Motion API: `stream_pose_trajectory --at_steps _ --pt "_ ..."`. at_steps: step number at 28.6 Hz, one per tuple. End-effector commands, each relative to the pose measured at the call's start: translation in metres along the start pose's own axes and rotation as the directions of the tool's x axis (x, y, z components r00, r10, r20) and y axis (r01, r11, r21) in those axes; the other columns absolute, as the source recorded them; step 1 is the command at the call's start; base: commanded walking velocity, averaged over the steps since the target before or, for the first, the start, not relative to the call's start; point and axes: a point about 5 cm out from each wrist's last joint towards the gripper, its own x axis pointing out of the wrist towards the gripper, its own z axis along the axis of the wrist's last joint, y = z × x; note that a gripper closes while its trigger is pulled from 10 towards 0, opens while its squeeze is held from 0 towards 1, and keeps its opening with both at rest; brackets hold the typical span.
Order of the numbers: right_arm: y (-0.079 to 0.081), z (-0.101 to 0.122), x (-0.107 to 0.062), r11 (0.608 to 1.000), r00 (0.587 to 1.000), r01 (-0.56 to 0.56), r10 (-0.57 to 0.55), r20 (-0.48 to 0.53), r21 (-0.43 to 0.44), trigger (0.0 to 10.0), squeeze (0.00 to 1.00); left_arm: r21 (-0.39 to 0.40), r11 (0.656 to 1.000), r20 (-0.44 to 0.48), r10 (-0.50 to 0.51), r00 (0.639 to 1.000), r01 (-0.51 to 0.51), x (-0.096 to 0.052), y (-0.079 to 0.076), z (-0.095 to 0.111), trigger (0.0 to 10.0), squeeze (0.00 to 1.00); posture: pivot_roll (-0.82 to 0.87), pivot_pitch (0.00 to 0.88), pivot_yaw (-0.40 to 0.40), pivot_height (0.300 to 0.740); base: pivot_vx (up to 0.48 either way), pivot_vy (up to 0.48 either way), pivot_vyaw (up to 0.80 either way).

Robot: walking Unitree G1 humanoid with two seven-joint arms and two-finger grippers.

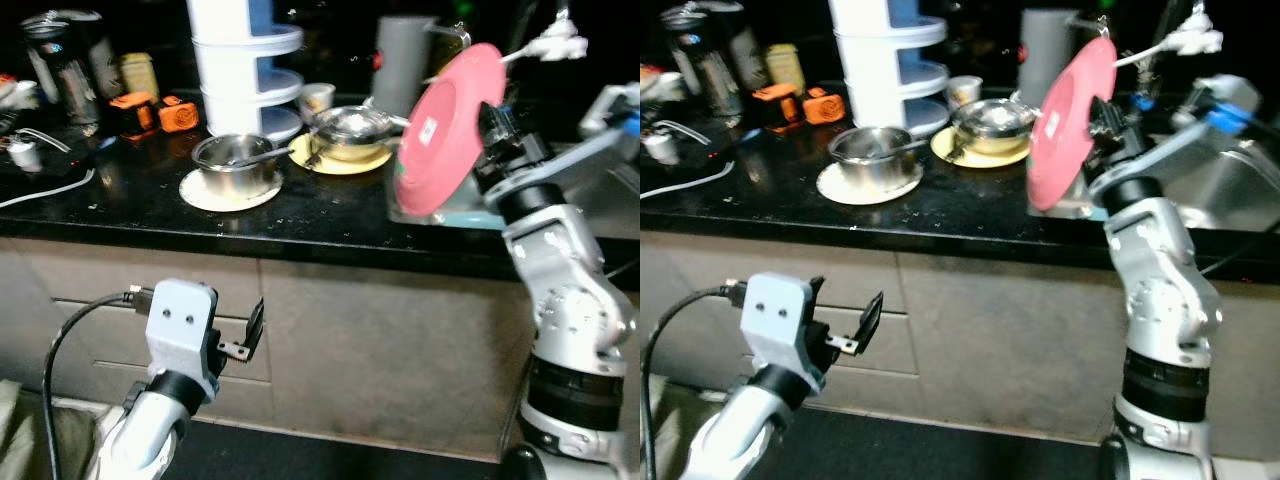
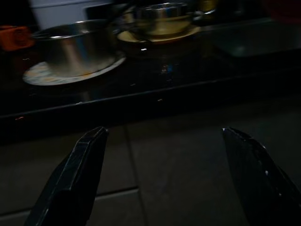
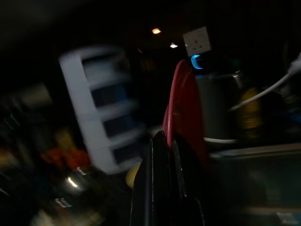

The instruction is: Kitchen organization

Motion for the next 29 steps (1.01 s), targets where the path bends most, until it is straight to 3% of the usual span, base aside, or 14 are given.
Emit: stream_pose_trajectory --at_steps 1,5,10,18,22,29 --pt "0.013 -0.015 0.001 0.997 0.998 -0.036 0.033 -0.046 -0.069 10.0 0.00 0.006 1.000 0.011 0.028 1.000 -0.028 0.003 0.004 0.004 10.0 0.00 0.07 0.000 -0.031 0.740 0.000 0.000 -0.80" --pt "0.037 -0.030 0.007 0.983 0.994 -0.096 0.085 -0.074 -0.158 10.0 0.00 0.025 0.996 0.073 0.086 0.994 -0.088 0.017 0.015 0.017 10.0 0.00 0.07 0.000 -0.026 0.740 0.000 0.000 -0.80" --pt "0.055 -0.029 0.014 0.961 0.989 -0.150 0.146 -0.037 -0.233 10.0 0.00 0.050 0.988 0.120 0.136 0.983 -0.143 0.029 0.030 0.029 10.0 0.00 0.06 0.000 -0.020 0.740 0.000 0.000 -0.80" --pt "0.060 -0.028 0.019 0.949 0.987 -0.154 0.160 0.000 -0.274 10.0 0.00 0.065 0.975 0.186 0.198 0.962 -0.213 0.044 0.047 0.044 10.0 0.00 0.07 0.000 -0.028 0.740 0.000 0.000 -0.80" --pt "0.057 -0.033 0.015 0.933 0.987 -0.154 0.161 -0.008 -0.325 10.0 0.00 0.093 0.972 0.180 0.199 0.963 -0.218 0.044 0.048 0.044 10.0 0.00 0.07 0.000 -0.026 0.740 0.000 0.000 0.00" --pt "0.052 -0.038 0.013 0.923 0.989 -0.141 0.144 -0.018 -0.359 10.0 0.00 0.104 0.969 0.178 0.205 0.962 -0.226 0.044 0.052 0.044 10.0 0.00 0.07 0.000 -0.023 0.740 0.352 0.000 0.00"
